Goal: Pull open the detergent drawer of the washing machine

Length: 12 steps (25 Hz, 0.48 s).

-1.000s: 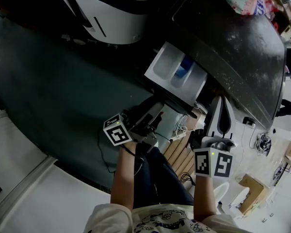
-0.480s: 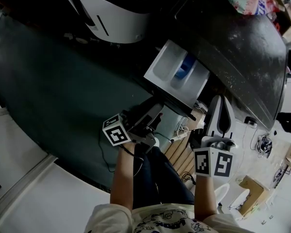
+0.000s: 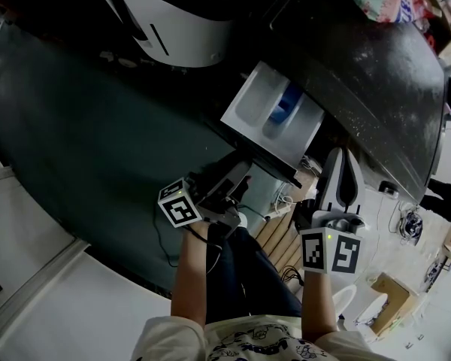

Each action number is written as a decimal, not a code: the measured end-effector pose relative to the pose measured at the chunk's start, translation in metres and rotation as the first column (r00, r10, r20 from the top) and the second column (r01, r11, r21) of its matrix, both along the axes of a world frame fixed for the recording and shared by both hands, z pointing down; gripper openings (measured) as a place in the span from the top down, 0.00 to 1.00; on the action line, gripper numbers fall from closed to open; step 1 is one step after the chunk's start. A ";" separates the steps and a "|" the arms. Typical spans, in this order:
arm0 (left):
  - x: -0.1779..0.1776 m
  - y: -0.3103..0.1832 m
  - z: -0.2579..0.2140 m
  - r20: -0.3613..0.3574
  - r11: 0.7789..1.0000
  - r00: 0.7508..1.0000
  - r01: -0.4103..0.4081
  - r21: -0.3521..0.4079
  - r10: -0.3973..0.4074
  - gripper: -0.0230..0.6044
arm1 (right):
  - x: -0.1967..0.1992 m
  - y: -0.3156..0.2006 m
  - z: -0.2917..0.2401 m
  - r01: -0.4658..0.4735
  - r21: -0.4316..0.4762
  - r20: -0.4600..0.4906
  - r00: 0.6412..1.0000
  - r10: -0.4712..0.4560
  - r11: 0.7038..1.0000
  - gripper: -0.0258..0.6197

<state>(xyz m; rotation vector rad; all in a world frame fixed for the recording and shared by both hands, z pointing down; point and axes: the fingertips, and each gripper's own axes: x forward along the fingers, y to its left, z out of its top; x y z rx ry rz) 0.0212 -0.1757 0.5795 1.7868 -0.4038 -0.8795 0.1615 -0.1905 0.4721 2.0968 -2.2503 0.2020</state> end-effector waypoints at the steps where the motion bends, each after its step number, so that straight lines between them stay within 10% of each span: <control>1: 0.000 0.000 0.000 0.002 1.000 1.000 0.003 -0.001 -0.003 0.74 | 0.000 0.000 0.000 0.000 0.000 -0.002 1.000 0.000 1.000 0.94; 12: -0.014 0.004 0.000 0.074 0.991 0.993 0.100 -0.090 -0.094 0.73 | 0.003 0.005 -0.020 0.000 0.006 -0.018 1.000 0.000 1.000 0.94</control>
